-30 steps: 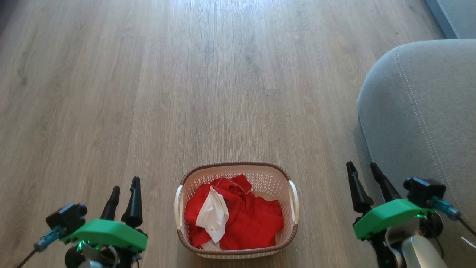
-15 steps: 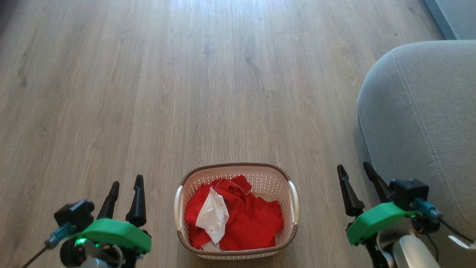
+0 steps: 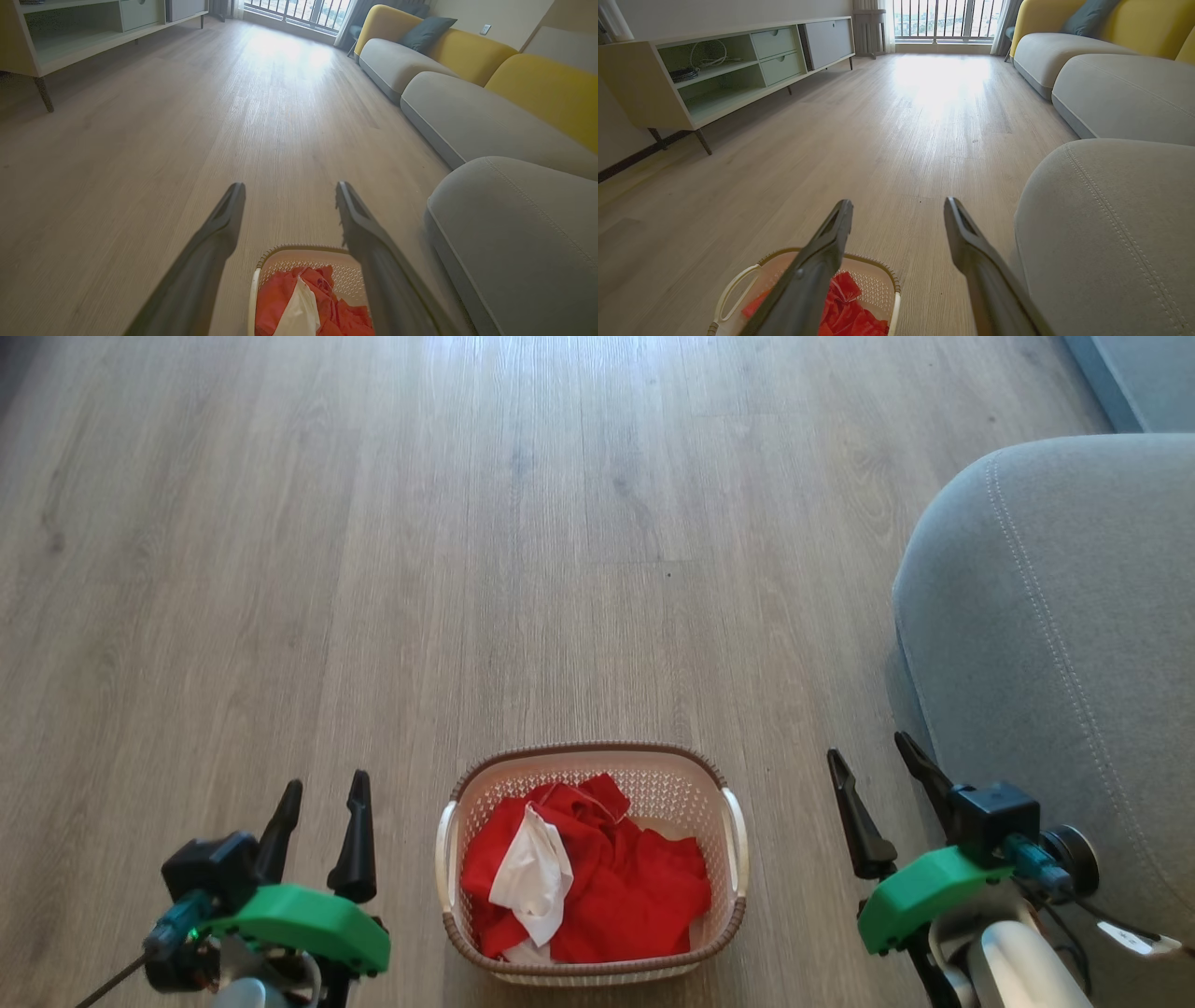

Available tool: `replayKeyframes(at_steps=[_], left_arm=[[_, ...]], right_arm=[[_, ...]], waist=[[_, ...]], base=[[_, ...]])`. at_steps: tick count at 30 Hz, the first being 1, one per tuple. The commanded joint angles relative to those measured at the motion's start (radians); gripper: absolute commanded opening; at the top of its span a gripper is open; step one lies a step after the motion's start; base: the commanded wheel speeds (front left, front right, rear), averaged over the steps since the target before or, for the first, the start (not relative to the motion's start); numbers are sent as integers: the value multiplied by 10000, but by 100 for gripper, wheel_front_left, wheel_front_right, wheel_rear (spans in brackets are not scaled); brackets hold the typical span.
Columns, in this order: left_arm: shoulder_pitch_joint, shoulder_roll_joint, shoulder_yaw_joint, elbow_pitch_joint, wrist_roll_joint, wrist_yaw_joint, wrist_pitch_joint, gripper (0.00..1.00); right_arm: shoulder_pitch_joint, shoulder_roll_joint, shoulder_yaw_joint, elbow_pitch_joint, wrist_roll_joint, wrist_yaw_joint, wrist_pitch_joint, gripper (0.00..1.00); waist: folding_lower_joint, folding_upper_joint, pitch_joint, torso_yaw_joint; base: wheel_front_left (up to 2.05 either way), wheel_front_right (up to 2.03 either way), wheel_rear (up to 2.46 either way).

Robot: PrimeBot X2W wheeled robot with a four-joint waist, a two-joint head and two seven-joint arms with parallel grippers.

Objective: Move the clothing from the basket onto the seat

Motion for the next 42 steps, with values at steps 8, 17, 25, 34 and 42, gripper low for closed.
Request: replayKeyframes(at_steps=[8,17,25,34,42], left_arm=[[-564,126,196,-312,1070,63,-372,100],[-565,127,253,-244,1172,22,-398,100],[-583,127,285,-219,1151,-6,-398,100],[-953,127,197,-386,1177,-3,-398,100],[-2453,127,-162,-678,1269,-13,-398,100]], right_arm=[[-514,-35,190,-70,-630,-2,-375,100],[-511,20,103,-12,-608,-2,-402,100],[-482,73,50,-31,-523,-2,-402,100],[-848,104,-158,-355,-559,-2,-402,100],[-2153,116,-667,-1015,-683,-2,-402,100]], waist=[[0,0,19,-2],[0,0,44,-50],[0,0,117,-107],[0,0,1159,-207],[0,0,4021,-245]], base=[[0,0,0],[0,0,0],[0,0,0],[0,0,0],[0,0,0]])
